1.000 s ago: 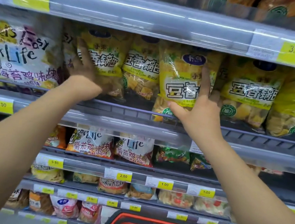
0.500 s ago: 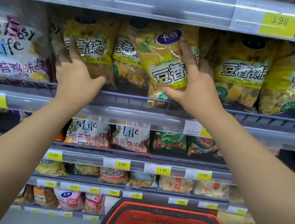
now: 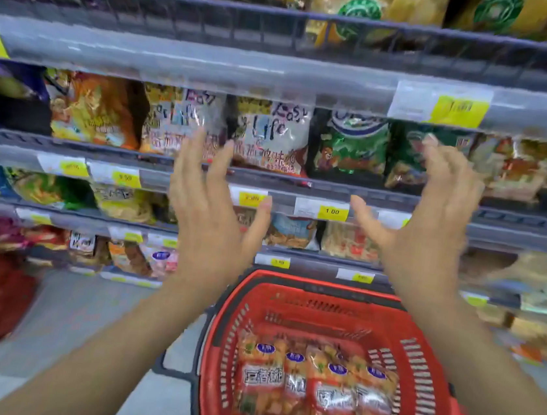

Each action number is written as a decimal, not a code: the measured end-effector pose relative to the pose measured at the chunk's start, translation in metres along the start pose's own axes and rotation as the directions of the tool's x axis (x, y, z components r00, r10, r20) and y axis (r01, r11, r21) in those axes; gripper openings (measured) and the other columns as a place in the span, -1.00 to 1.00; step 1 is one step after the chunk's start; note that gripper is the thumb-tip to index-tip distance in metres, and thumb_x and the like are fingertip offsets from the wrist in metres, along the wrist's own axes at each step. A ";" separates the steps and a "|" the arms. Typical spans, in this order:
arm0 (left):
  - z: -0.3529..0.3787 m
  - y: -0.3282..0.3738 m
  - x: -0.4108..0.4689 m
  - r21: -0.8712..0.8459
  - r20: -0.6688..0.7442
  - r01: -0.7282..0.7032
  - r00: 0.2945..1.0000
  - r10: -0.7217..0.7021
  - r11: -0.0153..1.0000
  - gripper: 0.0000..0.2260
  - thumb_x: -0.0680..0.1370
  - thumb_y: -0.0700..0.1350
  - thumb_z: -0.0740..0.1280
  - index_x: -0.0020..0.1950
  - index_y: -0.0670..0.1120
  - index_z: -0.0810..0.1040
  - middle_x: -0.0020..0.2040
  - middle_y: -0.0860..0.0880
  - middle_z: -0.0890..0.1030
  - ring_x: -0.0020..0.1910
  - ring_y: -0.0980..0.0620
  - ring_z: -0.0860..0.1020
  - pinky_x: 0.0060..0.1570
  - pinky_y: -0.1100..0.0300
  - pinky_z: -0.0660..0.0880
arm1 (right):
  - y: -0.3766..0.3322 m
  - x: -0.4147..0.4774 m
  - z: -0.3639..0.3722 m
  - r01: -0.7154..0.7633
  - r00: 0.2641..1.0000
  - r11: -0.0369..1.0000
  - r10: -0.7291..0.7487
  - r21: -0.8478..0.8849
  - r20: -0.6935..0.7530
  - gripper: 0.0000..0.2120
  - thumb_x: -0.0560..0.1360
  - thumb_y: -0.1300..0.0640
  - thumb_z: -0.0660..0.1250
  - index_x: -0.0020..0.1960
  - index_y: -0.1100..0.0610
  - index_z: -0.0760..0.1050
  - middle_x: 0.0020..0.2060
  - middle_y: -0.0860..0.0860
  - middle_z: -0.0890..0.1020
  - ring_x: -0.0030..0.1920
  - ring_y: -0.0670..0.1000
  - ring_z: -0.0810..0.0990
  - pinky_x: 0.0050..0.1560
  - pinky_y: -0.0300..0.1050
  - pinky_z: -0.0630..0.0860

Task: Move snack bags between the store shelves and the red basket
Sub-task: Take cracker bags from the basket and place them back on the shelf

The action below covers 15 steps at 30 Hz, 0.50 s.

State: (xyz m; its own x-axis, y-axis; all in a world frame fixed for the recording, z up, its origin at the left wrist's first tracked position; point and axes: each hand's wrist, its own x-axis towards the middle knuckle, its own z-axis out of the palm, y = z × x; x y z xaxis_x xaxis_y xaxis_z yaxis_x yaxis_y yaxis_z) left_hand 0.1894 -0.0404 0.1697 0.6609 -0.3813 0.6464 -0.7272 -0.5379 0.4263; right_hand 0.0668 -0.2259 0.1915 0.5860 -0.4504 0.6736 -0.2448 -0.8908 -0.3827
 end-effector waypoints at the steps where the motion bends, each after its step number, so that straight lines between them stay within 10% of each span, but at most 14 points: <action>1: 0.011 -0.002 -0.027 0.012 0.064 0.005 0.998 -0.005 1.000 -0.45 0.56 0.07 0.29 0.44 -0.17 0.24 0.49 -0.30 0.19 0.49 -0.29 0.14 0.45 -0.14 0.07 | 0.007 -0.029 0.007 -0.043 0.997 0.999 0.043 -0.004 0.069 -0.31 0.48 -0.12 0.36 0.46 0.13 0.17 0.30 0.30 0.35 0.31 0.21 0.26 0.34 0.14 0.23; 8: 0.085 -0.024 -0.196 0.155 0.558 -0.008 0.826 -0.081 0.988 -0.45 0.56 0.16 0.19 0.44 -0.14 0.29 0.46 -0.28 0.26 0.46 -0.31 0.18 0.37 -0.26 0.21 | 0.072 -0.207 0.043 -0.173 0.861 0.961 0.254 -0.215 0.440 -0.37 0.48 -0.17 0.32 0.40 0.17 0.29 0.19 0.32 0.43 0.15 0.32 0.43 0.15 0.26 0.42; 15: 0.151 -0.045 -0.302 0.345 0.767 0.009 0.574 -0.287 0.939 -0.27 0.47 0.28 0.26 0.46 -0.16 0.22 0.42 -0.33 0.29 0.40 -0.33 0.28 0.34 -0.22 0.31 | 0.132 -0.331 0.072 -0.284 0.361 0.787 0.617 -0.548 0.699 -0.08 0.40 -0.32 0.34 0.56 0.01 -0.04 0.36 0.32 0.28 0.39 0.31 0.25 0.31 0.25 0.32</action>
State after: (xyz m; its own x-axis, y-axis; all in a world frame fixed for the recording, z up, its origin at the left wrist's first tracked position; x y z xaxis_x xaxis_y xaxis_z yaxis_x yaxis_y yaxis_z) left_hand 0.0507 -0.0144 -0.1405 0.7302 -0.6409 -0.2366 -0.6128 -0.7676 0.1881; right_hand -0.1040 -0.1906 -0.1274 0.6007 -0.6705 -0.4353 -0.7821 -0.6057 -0.1462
